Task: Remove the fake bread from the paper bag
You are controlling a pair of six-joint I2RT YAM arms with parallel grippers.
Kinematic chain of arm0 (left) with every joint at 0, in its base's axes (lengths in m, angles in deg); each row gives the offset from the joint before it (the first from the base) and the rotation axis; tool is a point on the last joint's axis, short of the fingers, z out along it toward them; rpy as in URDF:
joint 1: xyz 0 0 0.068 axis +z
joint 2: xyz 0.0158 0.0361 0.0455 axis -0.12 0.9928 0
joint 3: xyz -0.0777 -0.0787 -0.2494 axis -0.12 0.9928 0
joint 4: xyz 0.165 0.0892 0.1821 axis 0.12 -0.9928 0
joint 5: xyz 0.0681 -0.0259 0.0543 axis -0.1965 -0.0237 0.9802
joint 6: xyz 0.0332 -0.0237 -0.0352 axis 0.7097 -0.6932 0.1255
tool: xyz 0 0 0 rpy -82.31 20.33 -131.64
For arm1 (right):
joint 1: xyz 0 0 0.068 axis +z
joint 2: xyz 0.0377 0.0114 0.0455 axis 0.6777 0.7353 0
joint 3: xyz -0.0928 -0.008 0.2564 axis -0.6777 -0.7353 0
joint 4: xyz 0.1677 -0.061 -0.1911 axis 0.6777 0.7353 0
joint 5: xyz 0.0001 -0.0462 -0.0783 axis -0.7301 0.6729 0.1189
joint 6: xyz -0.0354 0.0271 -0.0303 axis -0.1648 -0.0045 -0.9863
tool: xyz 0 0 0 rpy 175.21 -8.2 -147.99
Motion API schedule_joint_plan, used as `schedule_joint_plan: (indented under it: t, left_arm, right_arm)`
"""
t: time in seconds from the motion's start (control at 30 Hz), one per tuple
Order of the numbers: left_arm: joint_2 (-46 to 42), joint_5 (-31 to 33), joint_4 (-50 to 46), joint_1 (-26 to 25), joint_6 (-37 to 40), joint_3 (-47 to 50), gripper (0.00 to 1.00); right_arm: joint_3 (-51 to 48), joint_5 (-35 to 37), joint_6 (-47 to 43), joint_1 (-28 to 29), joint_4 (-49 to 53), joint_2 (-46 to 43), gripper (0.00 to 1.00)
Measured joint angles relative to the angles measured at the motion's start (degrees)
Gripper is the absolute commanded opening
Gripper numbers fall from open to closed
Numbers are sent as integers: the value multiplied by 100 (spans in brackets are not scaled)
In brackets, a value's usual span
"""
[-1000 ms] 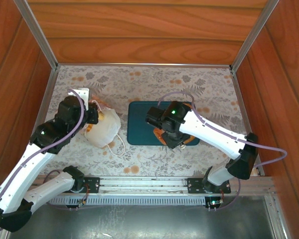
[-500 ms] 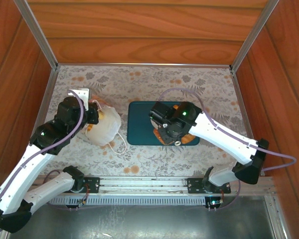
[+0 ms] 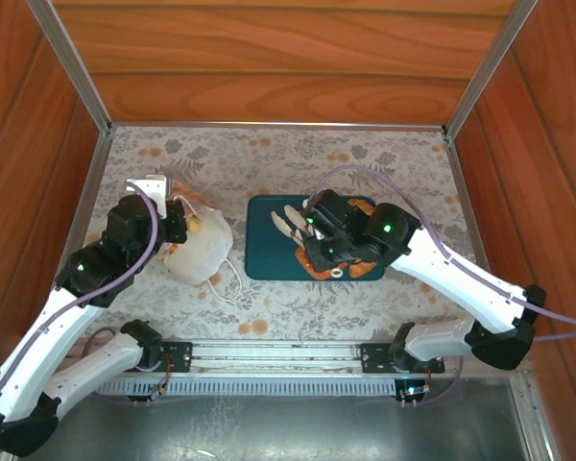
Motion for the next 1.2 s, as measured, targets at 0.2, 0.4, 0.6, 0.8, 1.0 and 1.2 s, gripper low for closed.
schedule_joint_plan:
  t: [0.2, 0.4, 0.6, 0.8, 1.0, 1.2]
  left_arm:
    - [-271, 133, 13, 0, 42, -4, 0]
    - [11, 175, 2, 0, 9, -76, 0]
    - [195, 170, -22, 0, -13, -79, 0]
    - [-57, 205, -260, 0, 144, -103, 0]
    - [-15, 229, -463, 0, 306, -273, 0]
    - [146, 262, -505, 0, 341, -352, 0]
  right_arm:
    - [-645, -269, -98, 0, -629, -828, 39]
    - [-1099, -1003, -363, -4, -1427, -1497, 39]
    - [-1458, -2271, -616, 4, -2149, -1010, 39]
    - [-1569, -2614, -848, 247, -2662, 37, 37]
    - [-1156, -1462, -1340, 697, -2798, 1196, 35]
    - [-382, -278, -2035, 1204, -3003, 2186, 36]
